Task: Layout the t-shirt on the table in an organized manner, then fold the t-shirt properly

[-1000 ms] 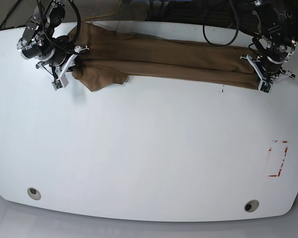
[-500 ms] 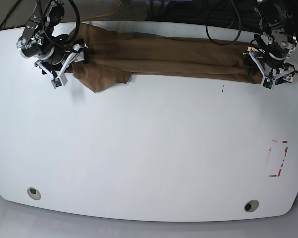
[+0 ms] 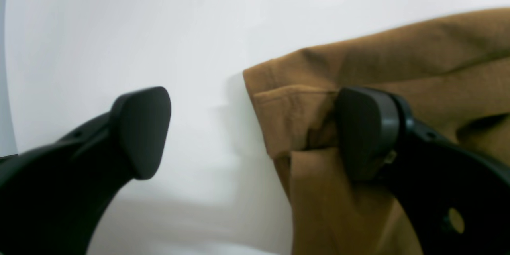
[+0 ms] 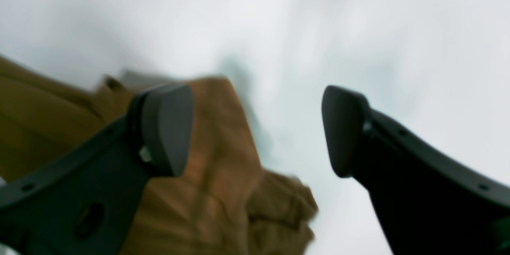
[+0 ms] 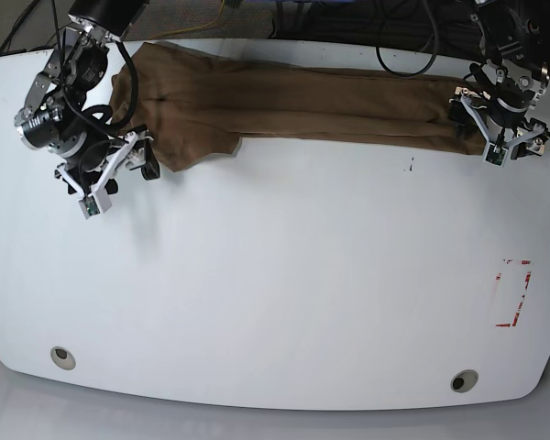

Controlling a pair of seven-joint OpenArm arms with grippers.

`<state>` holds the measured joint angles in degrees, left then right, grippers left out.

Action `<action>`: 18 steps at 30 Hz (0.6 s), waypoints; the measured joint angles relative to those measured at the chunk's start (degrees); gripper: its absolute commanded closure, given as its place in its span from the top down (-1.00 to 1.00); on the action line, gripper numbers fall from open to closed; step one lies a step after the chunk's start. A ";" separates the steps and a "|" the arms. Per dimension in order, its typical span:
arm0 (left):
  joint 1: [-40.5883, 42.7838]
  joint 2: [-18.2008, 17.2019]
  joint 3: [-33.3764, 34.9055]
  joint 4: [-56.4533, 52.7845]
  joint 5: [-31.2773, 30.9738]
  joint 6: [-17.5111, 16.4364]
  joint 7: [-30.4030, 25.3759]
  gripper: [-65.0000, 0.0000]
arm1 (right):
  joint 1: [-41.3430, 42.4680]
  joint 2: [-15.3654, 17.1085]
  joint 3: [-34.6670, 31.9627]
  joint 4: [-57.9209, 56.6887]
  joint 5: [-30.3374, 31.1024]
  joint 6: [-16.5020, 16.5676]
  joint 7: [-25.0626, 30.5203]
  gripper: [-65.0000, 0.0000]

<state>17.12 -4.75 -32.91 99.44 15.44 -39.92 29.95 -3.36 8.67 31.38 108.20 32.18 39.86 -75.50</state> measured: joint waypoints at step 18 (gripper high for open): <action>0.15 0.15 0.09 2.05 0.42 -0.22 0.44 0.90 | 2.01 -1.51 -0.26 -14.43 3.74 -0.17 -0.55 0.49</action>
<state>17.28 -4.60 -32.82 101.49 15.86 -40.14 30.39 -1.34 7.16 31.11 93.78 35.92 39.68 -76.05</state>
